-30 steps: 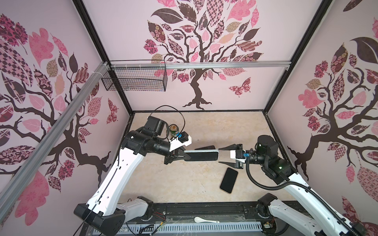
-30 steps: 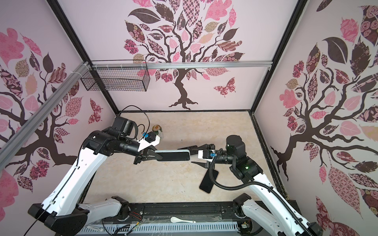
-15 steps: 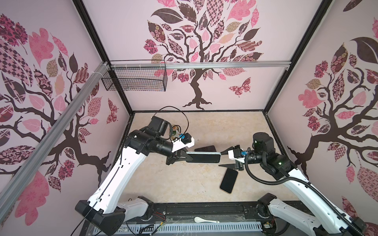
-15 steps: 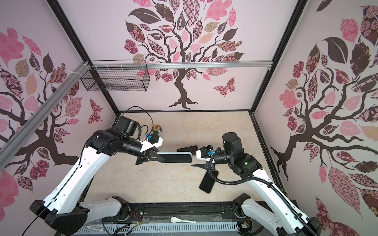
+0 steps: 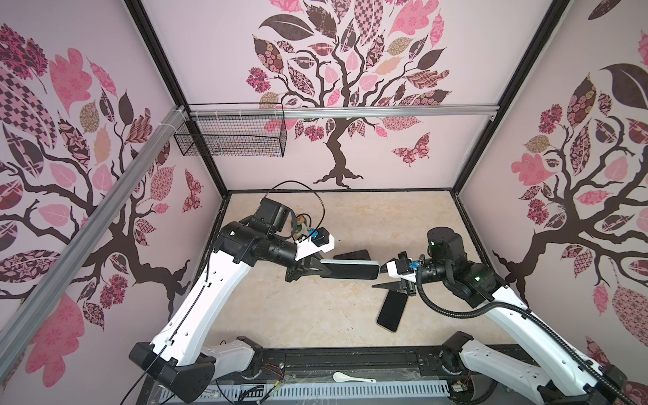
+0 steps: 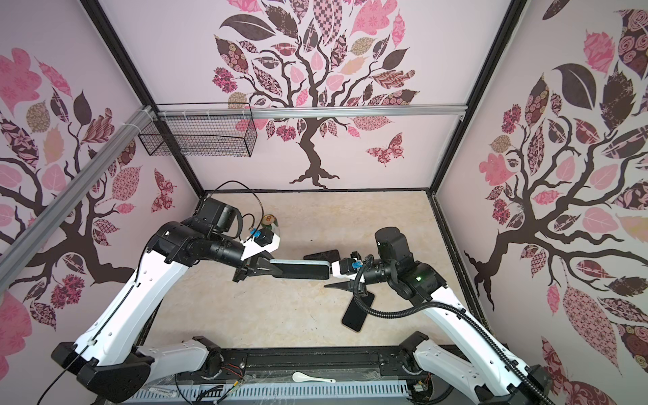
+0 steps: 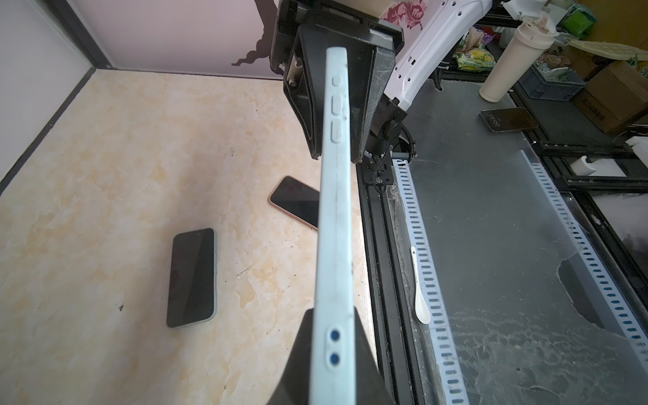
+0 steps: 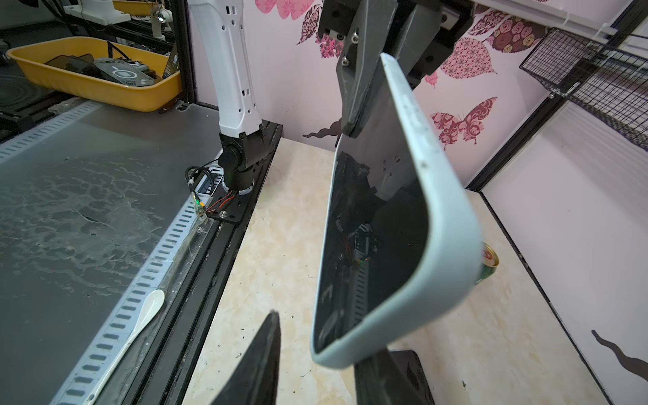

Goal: Take the phone out of the phone case
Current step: Remove the phone case from the phone.

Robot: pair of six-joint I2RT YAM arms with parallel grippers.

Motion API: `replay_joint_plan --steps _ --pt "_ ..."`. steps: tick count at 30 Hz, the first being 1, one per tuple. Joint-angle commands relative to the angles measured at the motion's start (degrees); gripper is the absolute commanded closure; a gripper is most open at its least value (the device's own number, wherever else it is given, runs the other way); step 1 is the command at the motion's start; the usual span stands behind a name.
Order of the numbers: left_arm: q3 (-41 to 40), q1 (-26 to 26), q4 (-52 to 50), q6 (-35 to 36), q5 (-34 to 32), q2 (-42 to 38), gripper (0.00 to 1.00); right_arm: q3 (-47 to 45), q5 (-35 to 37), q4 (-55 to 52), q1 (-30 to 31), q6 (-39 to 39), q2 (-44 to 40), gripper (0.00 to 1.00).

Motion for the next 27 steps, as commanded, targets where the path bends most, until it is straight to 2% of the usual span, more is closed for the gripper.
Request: replay_joint_plan --steps 1,14,27 --pt "3.49 -0.05 2.02 -0.21 1.67 0.11 1.00 2.01 -1.27 -1.43 0.93 -0.33 0.60 0.66" --pt "4.00 -0.20 1.64 -0.08 0.86 0.52 1.00 3.16 -0.91 -2.27 1.83 -0.79 2.38 0.73" --pt "4.35 -0.20 1.67 -0.54 0.16 0.86 1.00 3.19 -1.12 -2.97 2.09 -1.14 2.40 0.88"
